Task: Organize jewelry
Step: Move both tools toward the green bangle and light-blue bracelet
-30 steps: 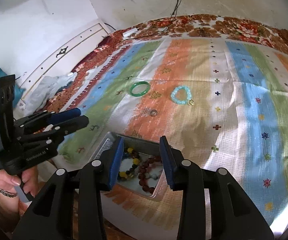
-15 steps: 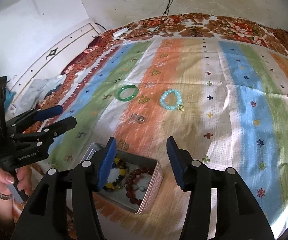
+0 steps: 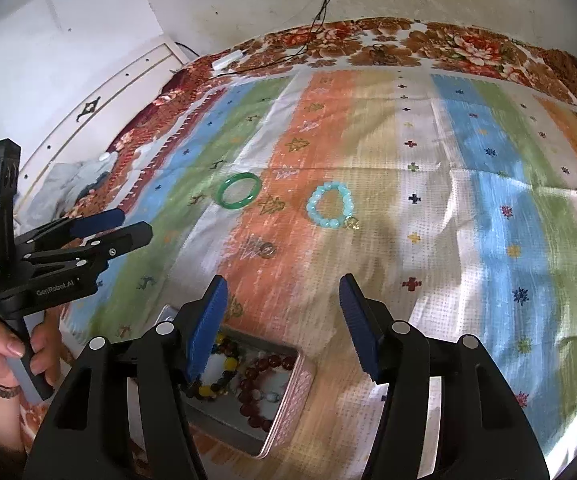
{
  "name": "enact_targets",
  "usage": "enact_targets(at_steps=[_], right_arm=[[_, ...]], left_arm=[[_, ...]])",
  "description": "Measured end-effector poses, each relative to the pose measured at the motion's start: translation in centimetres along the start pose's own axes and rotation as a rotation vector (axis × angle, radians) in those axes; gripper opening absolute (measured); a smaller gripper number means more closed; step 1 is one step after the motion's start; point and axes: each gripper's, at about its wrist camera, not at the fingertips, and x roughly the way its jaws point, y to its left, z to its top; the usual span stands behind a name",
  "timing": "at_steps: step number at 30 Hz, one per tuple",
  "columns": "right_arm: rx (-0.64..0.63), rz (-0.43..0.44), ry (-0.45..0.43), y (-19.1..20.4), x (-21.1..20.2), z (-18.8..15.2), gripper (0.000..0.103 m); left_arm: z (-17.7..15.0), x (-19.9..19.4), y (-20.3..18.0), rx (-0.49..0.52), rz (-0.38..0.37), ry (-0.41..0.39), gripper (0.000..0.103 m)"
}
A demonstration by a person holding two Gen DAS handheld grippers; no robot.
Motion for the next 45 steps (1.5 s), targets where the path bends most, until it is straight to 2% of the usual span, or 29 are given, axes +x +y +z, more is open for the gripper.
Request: enact_targets(at_steps=[13, 20, 45], right_arm=[[0.035, -0.048, 0.013, -1.8, 2.5, 2.9, 0.058], [0.034, -0.060, 0.029, -2.4, 3.9, 4.4, 0.058], [0.038, -0.099, 0.136, -3.8, 9.8, 6.8, 0.058]], left_arm=[[2.1, 2.6, 1.6, -0.020, 0.058, 0.024, 0.071], [2.9, 3.9, 1.6, 0.002, 0.075, 0.039, 0.071], [5.4, 9.7, 3.8, -0.023, 0.138, 0.124, 0.071]])
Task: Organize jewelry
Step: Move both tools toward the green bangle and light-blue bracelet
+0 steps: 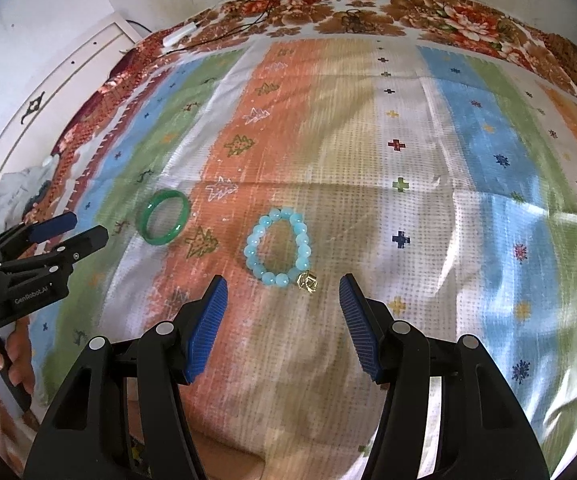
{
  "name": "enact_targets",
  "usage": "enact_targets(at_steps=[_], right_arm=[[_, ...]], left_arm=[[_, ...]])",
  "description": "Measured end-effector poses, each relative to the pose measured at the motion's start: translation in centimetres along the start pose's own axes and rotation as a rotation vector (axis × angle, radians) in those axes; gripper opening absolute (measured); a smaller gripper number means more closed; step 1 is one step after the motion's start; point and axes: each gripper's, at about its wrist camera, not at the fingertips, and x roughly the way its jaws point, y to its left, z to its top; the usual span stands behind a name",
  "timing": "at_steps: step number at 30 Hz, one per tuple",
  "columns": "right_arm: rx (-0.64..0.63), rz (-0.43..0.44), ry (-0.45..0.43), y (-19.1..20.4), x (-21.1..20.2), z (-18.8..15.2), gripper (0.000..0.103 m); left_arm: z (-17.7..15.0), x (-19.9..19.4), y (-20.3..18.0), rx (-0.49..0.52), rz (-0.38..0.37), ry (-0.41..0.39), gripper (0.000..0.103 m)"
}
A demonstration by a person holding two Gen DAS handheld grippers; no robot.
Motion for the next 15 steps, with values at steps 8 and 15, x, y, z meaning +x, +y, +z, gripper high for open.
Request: enact_targets(at_steps=[8, 15], right_arm=[[0.008, -0.013, 0.041, -0.6, 2.6, 0.9, 0.058], [0.008, -0.015, 0.056, -0.5, 3.8, 1.6, 0.058]], left_arm=[[0.7, 2.5, 0.6, -0.007, 0.029, 0.036, 0.071], [0.9, 4.2, 1.5, -0.014, 0.051, 0.073, 0.071]])
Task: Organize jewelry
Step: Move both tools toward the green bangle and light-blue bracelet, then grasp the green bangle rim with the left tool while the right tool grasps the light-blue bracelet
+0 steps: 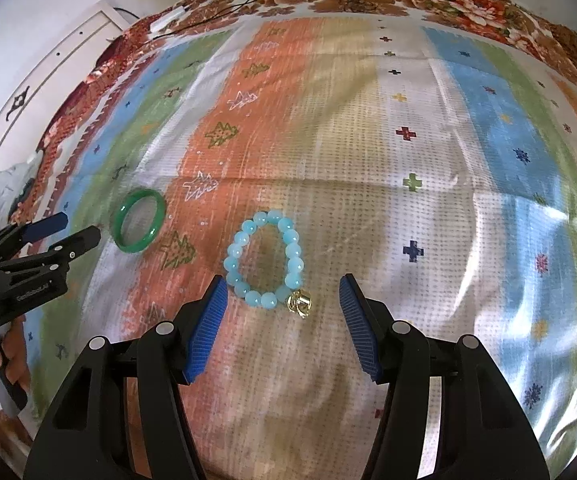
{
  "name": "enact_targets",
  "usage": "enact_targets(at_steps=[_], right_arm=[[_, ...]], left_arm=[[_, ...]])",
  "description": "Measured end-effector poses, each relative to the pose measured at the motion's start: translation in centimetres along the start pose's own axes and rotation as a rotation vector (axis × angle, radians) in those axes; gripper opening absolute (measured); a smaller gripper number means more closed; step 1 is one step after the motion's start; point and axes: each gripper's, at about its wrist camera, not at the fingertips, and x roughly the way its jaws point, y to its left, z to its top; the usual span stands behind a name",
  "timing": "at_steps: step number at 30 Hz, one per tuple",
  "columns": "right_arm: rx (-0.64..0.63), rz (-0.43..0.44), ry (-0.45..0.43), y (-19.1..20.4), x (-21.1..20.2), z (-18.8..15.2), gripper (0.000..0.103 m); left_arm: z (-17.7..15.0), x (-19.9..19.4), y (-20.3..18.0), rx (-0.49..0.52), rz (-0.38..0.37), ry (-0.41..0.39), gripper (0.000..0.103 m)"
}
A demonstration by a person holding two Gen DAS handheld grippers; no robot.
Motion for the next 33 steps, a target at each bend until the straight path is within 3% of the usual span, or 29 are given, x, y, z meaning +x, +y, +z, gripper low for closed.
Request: enact_targets(at_steps=[10, 14, 24, 30, 33], right_arm=[[0.003, -0.013, 0.042, 0.0, 2.7, 0.8, 0.058], [0.001, -0.024, 0.060, 0.0, 3.9, 0.8, 0.058], [-0.031, -0.045, 0.058, 0.2, 5.4, 1.6, 0.058], [-0.065, -0.077, 0.060, 0.7, 5.8, 1.3, 0.058], [-0.083, -0.111, 0.060, 0.9, 5.8, 1.1, 0.051]], left_arm=[[0.6, 2.3, 0.8, -0.049, -0.045, 0.053, 0.071], [0.6, 3.5, 1.2, -0.059, -0.025, 0.076, 0.071], [0.7, 5.4, 1.5, -0.076, -0.059, 0.117, 0.071], [0.6, 5.7, 1.1, -0.043, -0.034, 0.113, 0.070], [0.5, 5.7, 0.9, -0.022, -0.019, 0.109, 0.069]])
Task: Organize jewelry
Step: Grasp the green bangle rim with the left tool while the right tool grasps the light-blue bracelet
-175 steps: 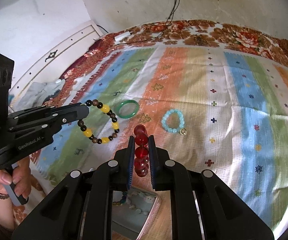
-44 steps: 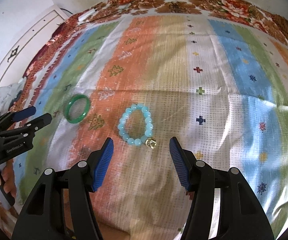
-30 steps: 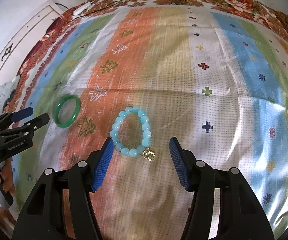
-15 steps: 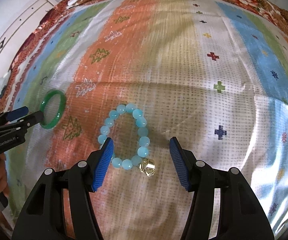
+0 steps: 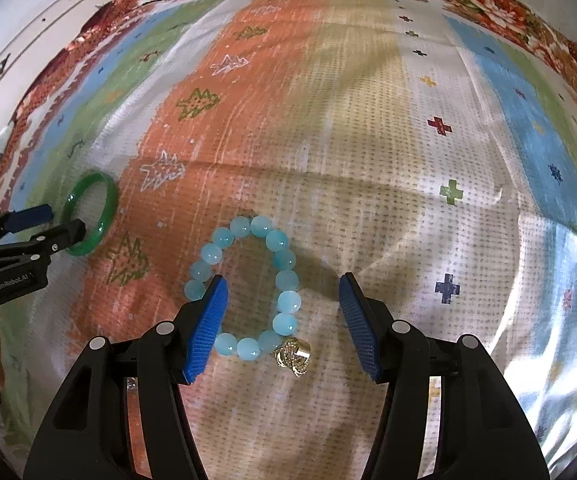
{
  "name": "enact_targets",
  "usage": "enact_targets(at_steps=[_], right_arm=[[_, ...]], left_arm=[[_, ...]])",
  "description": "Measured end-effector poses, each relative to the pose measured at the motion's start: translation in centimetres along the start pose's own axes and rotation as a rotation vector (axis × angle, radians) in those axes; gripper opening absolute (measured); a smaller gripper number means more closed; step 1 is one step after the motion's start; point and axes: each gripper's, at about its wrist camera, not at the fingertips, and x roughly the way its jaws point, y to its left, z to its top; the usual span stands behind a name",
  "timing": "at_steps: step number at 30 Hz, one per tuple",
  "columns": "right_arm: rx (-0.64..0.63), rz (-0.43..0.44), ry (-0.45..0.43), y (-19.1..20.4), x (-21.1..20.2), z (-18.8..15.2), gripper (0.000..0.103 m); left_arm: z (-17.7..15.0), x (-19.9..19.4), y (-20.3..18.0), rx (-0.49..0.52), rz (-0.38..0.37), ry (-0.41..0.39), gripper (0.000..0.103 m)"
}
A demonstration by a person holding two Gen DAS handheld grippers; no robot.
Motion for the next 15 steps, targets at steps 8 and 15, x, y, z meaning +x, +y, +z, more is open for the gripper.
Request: enact_targets(at_steps=[8, 15], right_arm=[[0.011, -0.031, -0.008, -1.1, 0.0, -0.1, 0.012], [0.027, -0.005, -0.018, -1.2, -0.7, -0.1, 0.012]], left_arm=[[-0.1, -0.1, 0.3, 0.012, 0.035, -0.011, 0.015], [0.0, -0.4, 0.6, 0.000, 0.017, -0.003, 0.007]])
